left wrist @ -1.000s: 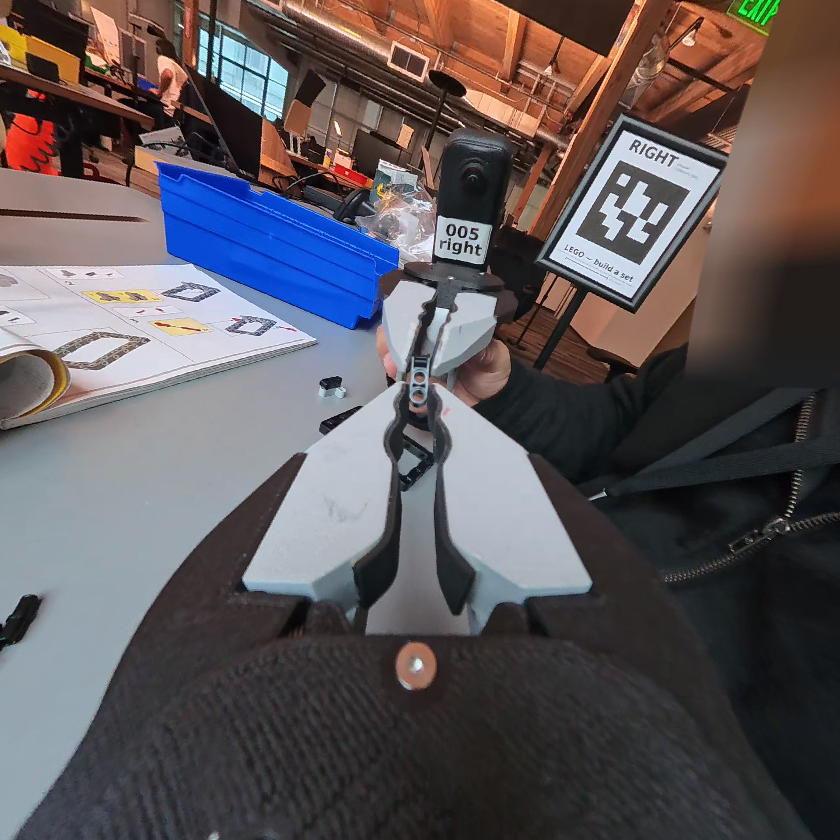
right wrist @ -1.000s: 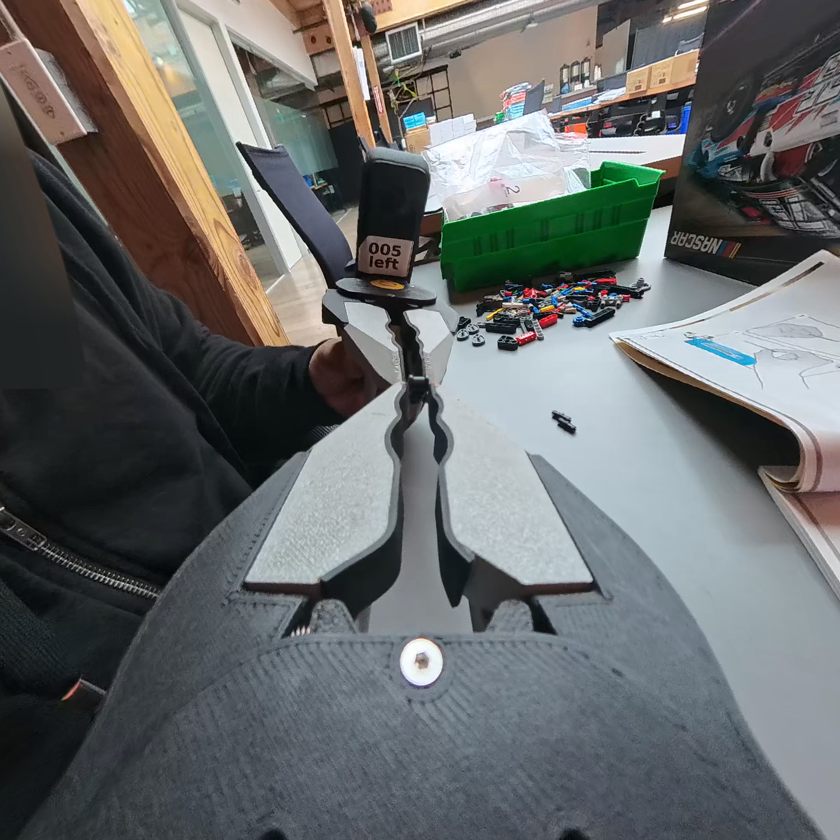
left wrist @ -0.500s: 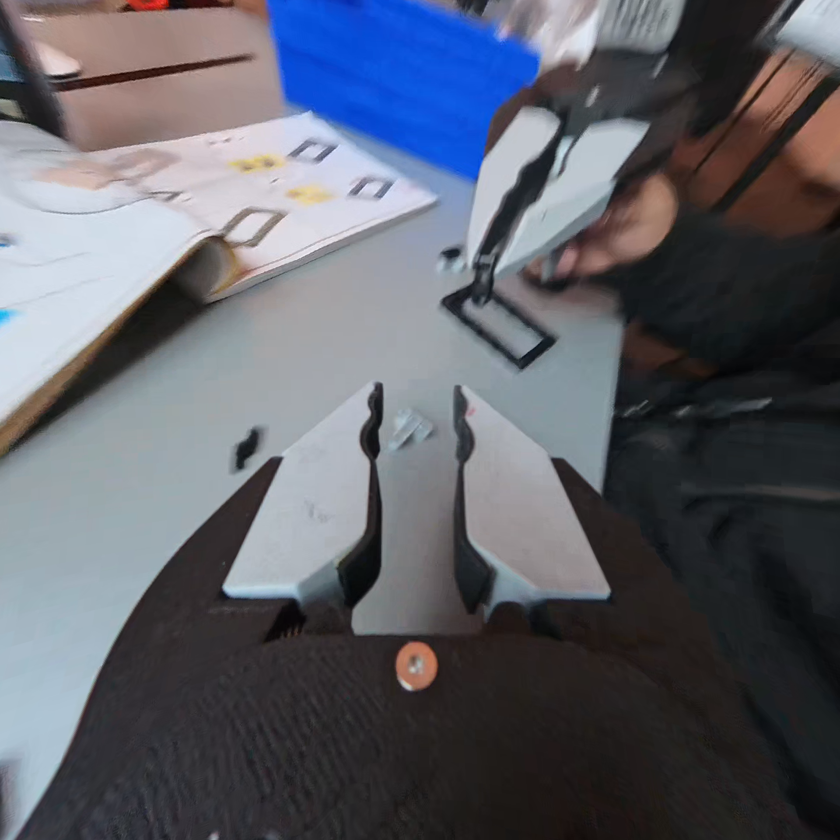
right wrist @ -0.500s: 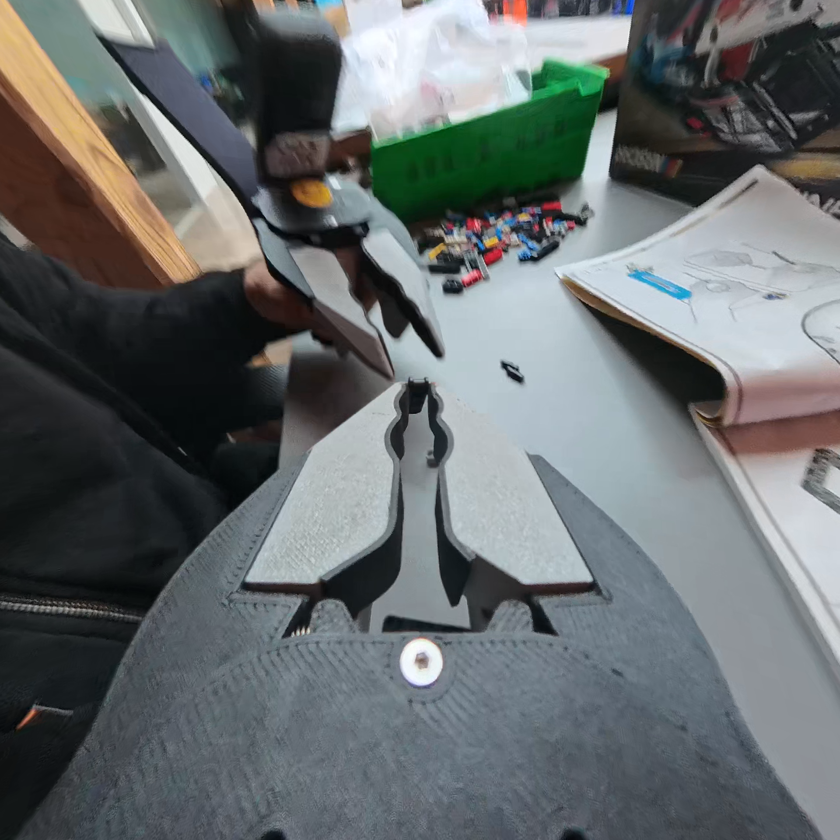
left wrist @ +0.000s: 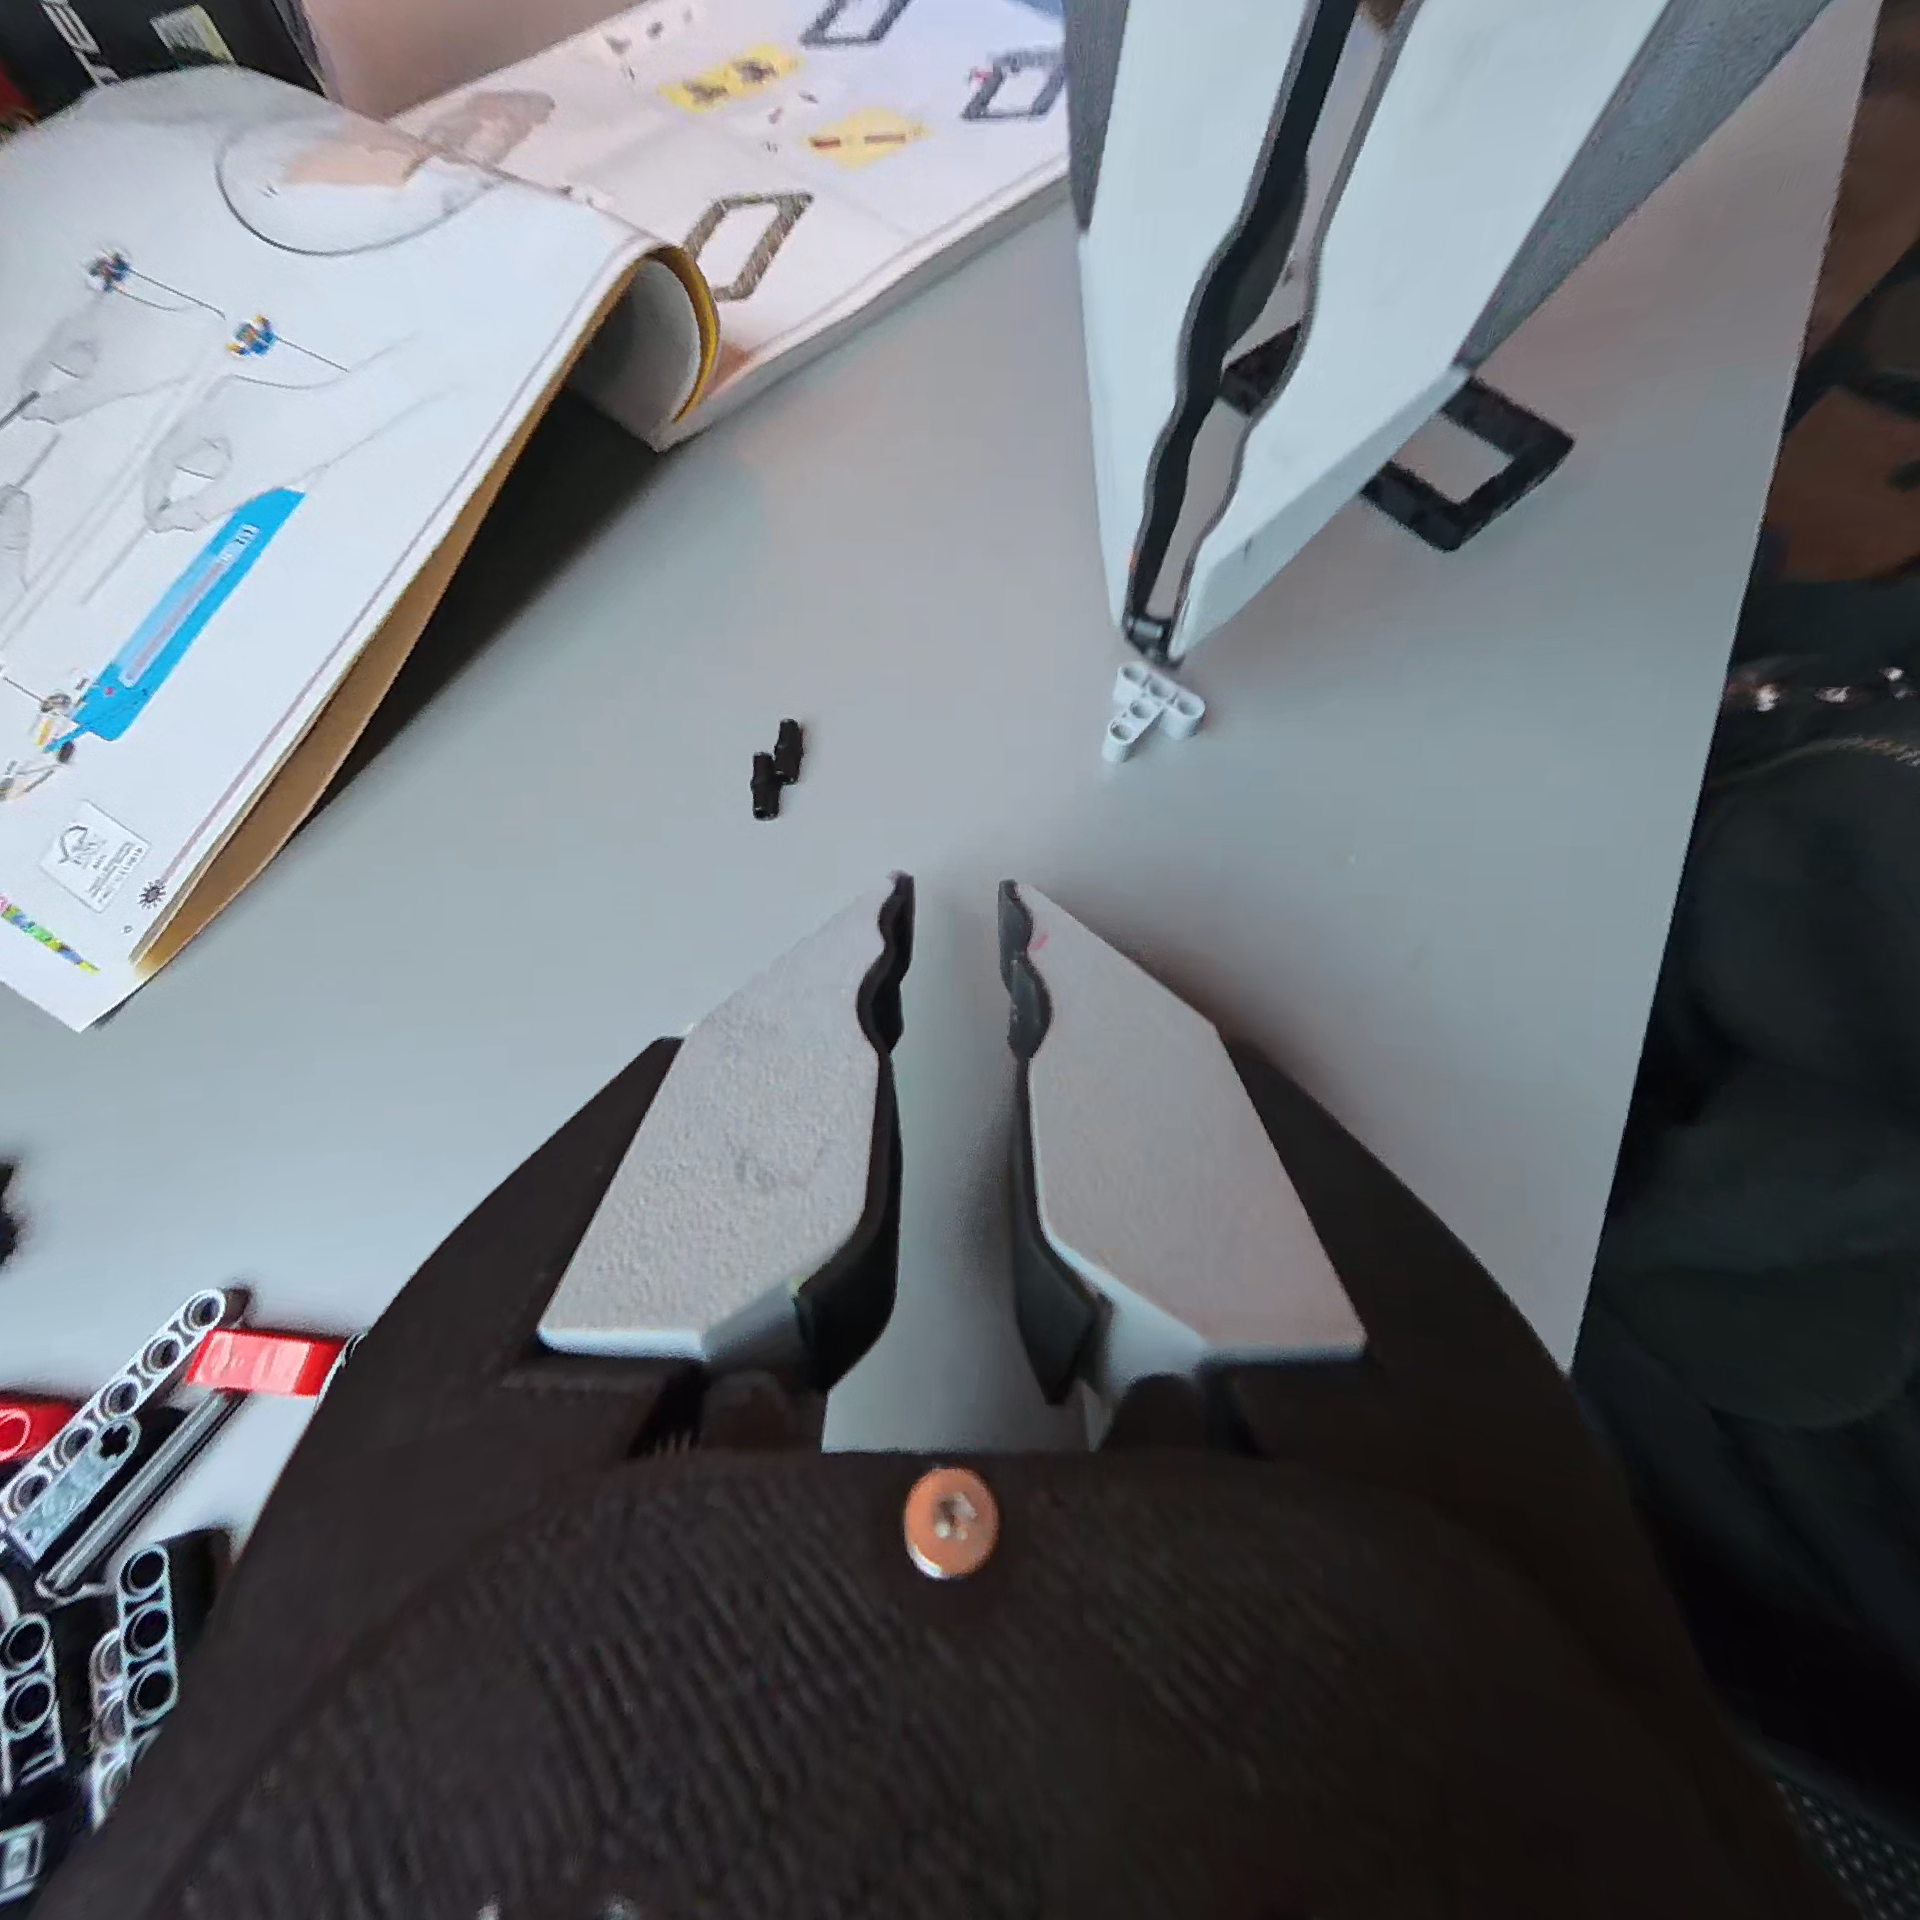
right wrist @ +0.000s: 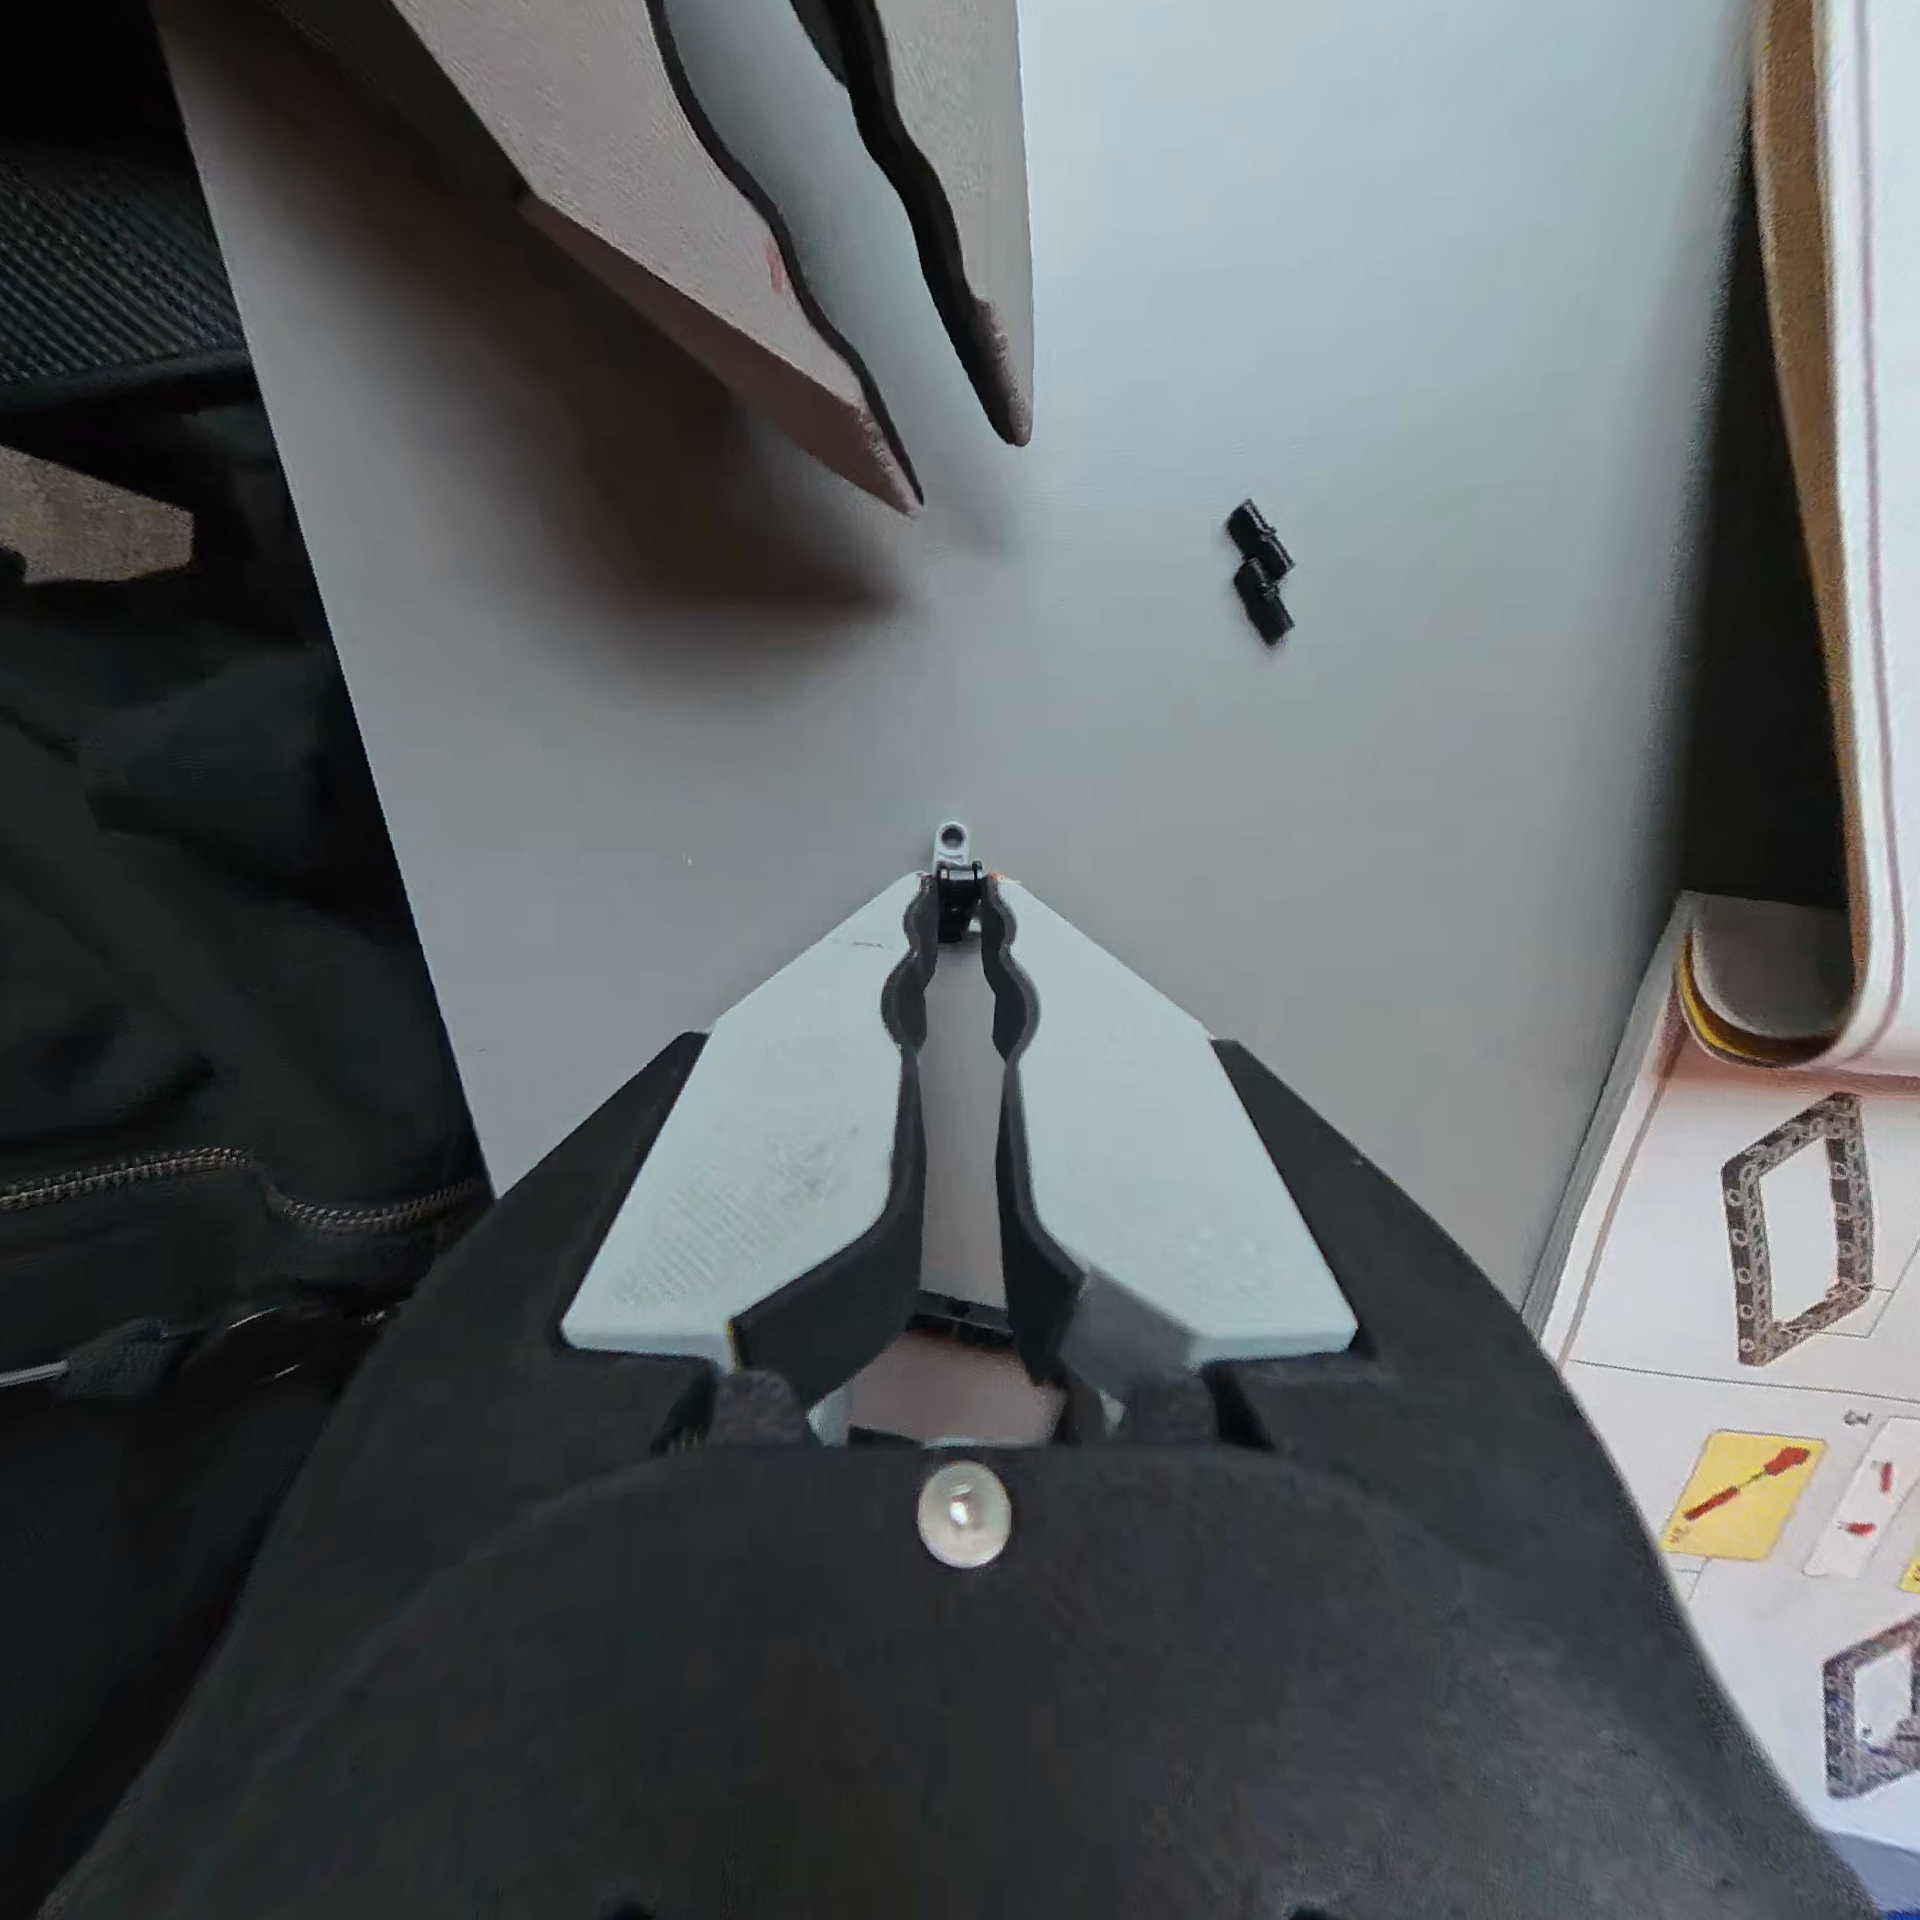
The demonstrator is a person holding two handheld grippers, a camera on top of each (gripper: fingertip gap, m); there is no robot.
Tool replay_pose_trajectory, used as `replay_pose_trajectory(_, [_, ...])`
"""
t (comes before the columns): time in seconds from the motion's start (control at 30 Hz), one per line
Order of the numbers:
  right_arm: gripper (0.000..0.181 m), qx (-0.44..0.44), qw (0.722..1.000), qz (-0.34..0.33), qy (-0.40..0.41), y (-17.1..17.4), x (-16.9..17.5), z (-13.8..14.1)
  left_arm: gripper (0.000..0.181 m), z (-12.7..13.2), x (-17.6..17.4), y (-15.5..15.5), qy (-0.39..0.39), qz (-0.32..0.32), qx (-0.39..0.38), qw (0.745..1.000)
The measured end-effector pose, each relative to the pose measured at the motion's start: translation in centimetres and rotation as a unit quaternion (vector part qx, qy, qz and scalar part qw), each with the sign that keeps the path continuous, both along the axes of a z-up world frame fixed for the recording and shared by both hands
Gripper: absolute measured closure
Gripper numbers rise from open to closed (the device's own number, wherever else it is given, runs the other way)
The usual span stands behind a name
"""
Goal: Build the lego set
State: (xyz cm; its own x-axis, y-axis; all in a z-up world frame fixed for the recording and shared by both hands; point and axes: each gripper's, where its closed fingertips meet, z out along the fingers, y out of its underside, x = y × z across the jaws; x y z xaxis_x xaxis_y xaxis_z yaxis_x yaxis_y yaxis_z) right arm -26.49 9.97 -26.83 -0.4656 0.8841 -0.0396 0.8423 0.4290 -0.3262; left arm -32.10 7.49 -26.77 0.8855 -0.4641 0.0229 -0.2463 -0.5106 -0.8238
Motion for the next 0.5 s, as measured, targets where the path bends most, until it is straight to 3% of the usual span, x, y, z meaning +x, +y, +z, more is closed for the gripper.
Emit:
replay_pose_trajectory(0.13, [0.176,0.018,0.998,-0.005,-0.059,-0.2,0.0,-0.5,0.178,1.3,-0.1,-0.2,-0.032,-0.003,0.034,0.999])
replay_pose_trajectory(0.5, [0.176,0.056,0.991,0.002,-0.120,-0.3,-0.2,-1.5,0.171,2.2,-0.5,-0.3,-0.039,0.008,0.063,0.997])
